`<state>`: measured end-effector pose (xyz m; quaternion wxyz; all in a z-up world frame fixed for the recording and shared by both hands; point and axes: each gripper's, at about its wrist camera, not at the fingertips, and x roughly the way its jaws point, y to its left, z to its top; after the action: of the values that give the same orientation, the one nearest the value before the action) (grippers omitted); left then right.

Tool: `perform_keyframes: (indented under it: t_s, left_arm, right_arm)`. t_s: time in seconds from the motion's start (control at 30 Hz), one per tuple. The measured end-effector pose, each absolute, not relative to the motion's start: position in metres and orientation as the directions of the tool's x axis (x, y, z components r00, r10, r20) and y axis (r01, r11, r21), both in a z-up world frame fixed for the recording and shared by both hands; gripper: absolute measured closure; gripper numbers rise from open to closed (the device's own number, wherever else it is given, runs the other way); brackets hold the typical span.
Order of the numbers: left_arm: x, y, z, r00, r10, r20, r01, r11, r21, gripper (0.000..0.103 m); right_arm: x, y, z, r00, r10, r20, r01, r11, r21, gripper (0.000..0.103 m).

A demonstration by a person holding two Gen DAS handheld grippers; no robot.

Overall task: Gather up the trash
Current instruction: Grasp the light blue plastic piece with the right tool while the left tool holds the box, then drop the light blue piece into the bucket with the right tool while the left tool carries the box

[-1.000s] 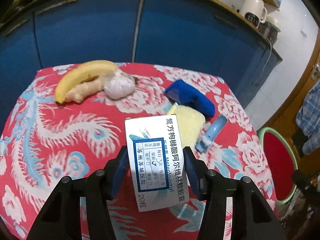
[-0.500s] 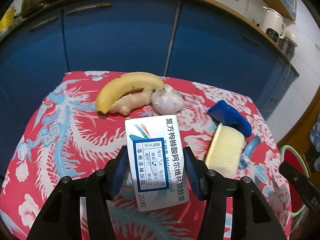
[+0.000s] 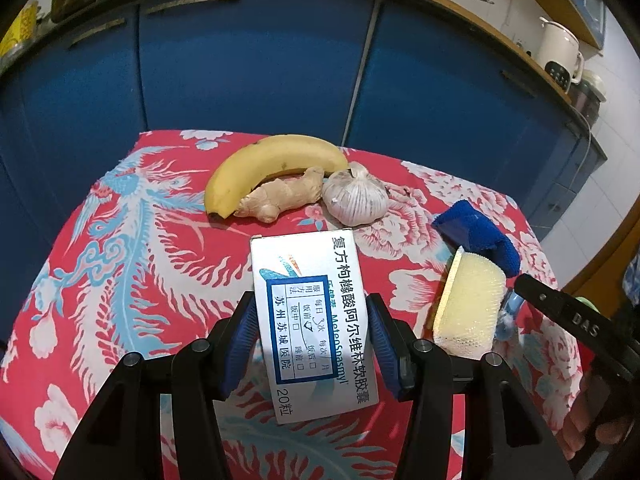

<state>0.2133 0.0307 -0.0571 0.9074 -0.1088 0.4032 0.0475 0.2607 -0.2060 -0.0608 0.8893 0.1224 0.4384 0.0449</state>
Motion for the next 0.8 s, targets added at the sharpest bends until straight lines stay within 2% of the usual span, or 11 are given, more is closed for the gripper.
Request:
perform_keyframes:
  t_s: [0.07,0.2,0.27,0.57,0.8]
  left_arm:
    - [0.213,0.031,-0.058,0.669,-0.002,-0.743,-0.173,0.972,-0.159,0.047]
    - [0.214,0.030,-0.058,0.671,-0.003,-0.742,-0.173,0.972,-0.161,0.047]
    - [0.213,0.029,-0.058,0.672,-0.005,-0.740,-0.171,0.972,-0.162,0.047]
    - [0.212,0.027,-0.056,0.677,-0.009,-0.736,-0.162,0.973,-0.162,0.047]
    - [0.212,0.027,-0.056,0.679,-0.011,-0.734,-0.162,0.973,-0.164,0.047]
  right_arm:
    - [0.264,-0.206,-0.064,0.606,0.185,-0.773,0.031,0.966,0.256,0.068]
    - [0.264,-0.207,-0.066,0.605,0.192,-0.773,0.028,0.965,0.261,0.092]
    - [0.261,-0.209,-0.064,0.613,0.193,-0.767,0.023,0.965,0.262,0.096]
    - [0.235,-0.224,-0.040,0.668,0.185,-0.721,0.012,0.966,0.259,0.096]
    - [0.203,-0.269,-0.018,0.715,0.103,-0.692,0.098,0.965,0.245,0.096]
